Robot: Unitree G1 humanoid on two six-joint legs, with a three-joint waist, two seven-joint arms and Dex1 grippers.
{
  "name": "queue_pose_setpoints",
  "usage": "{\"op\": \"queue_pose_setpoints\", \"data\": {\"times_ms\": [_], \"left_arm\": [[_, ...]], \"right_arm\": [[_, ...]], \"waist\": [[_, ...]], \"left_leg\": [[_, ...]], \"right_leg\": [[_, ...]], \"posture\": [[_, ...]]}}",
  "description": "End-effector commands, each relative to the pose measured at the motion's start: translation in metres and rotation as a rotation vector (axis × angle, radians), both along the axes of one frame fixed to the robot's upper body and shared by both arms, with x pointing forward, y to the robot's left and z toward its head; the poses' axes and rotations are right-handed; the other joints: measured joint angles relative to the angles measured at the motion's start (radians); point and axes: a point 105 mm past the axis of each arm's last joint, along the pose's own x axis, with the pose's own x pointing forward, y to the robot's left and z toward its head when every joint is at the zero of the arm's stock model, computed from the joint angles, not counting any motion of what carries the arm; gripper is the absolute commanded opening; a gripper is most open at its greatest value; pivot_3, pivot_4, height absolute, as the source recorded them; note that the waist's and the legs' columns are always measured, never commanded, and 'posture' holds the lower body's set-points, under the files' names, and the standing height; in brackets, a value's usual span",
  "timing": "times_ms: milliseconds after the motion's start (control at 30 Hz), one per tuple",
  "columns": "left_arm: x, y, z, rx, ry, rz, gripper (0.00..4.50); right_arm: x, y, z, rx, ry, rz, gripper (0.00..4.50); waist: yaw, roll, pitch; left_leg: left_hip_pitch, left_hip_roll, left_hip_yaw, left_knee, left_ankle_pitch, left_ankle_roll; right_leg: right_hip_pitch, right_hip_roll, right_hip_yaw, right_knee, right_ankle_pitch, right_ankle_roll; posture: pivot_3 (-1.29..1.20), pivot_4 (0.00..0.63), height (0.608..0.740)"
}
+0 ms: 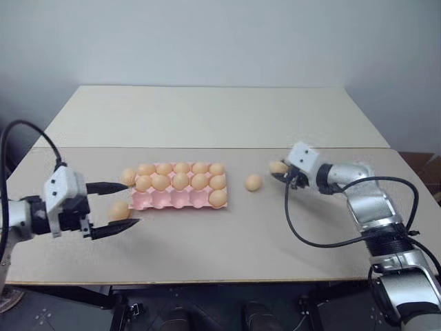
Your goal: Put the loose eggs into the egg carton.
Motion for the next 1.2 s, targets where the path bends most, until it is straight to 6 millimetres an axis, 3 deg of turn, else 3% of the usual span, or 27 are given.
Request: {"op": "queue_pose_setpoints", "data": {"times_ms": [33, 167, 233, 367, 667, 1000, 1033, 1200], "left_arm": [[-0.002, 0.011, 0.015, 0.022, -0.06, 0.034, 4.5], [-0.002, 0.015, 0.015, 0.032, -0.063, 0.052, 4.5], [-0.002, 0.014, 0.015, 0.033, -0.065, 0.054, 4.5], [-0.007, 0.013, 0.014, 0.029, -0.069, 0.058, 4.5], [-0.013, 0.013, 0.011, 0.02, -0.066, 0.08, 4.5], [-0.01, 0.009, 0.01, 0.008, -0.066, 0.071, 4.5], [-0.01, 0.009, 0.01, 0.008, -0.067, 0.07, 4.5], [-0.009, 0.008, 0.01, 0.004, -0.068, 0.068, 4.5]], "right_arm": [[-0.015, 0.048, 0.041, 0.108, -0.107, 0.101, 1.81], [-0.026, 0.098, 0.046, 0.234, -0.099, 0.189, 1.81], [-0.028, 0.119, 0.039, 0.283, -0.062, 0.204, 1.81], [-0.036, 0.142, 0.012, 0.285, 0.014, 0.22, 1.81], [-0.059, 0.157, -0.015, 0.252, 0.096, 0.288, 1.81], [-0.049, 0.162, -0.019, 0.247, 0.055, 0.255, 1.81], [-0.049, 0.163, -0.018, 0.256, 0.058, 0.263, 2.39], [-0.05, 0.164, -0.019, 0.233, 0.041, 0.272, 4.06]], "waist": [[0.0, 0.0, 0.0], [0.001, 0.0, 0.0], [0.005, 0.0, 0.0], [0.014, 0.0, 0.0], [0.008, -0.001, 0.0], [0.009, -0.001, 0.0], [0.009, -0.001, 0.0], [0.008, -0.001, 0.0]], "left_leg": [[0.0, 0.0, 0.0, 0.0, 0.0, 0.0], [-0.001, 0.0, 0.0, 0.0, 0.0, 0.0], [-0.001, 0.0, -0.001, 0.0, 0.0, 0.0], [-0.002, 0.0, -0.001, 0.0, 0.0, 0.0], [-0.001, 0.0, -0.001, 0.0, 0.0, 0.0], [-0.001, 0.0, -0.001, 0.0, 0.0, 0.0], [-0.001, 0.0, -0.001, -0.001, 0.0, 0.0], [-0.001, 0.0, -0.001, -0.001, 0.0, 0.0]], "right_leg": [[0.0, 0.0, 0.0, 0.0, 0.0, 0.0], [-0.001, 0.0, -0.001, 0.0, 0.0, 0.0], [-0.001, 0.0, -0.001, -0.001, 0.0, 0.0], [-0.001, -0.001, -0.002, -0.001, 0.0, 0.0], [-0.001, 0.0, -0.002, 0.0, 0.0, 0.0], [-0.001, 0.0, -0.002, 0.0, 0.0, 0.0], [-0.001, 0.0, -0.002, -0.001, 0.0, 0.0], [-0.001, 0.0, -0.002, 0.0, 0.0, 0.0]], "posture": [[0.0, 0.15, 0.74], [0.0, 0.15, 0.74], [0.0, 0.15, 0.74], [0.0, 0.15, 0.74], [0.0, 0.15, 0.74], [0.0, 0.15, 0.74], [0.0, 0.15, 0.74], [0.0, 0.15, 0.74]]}}
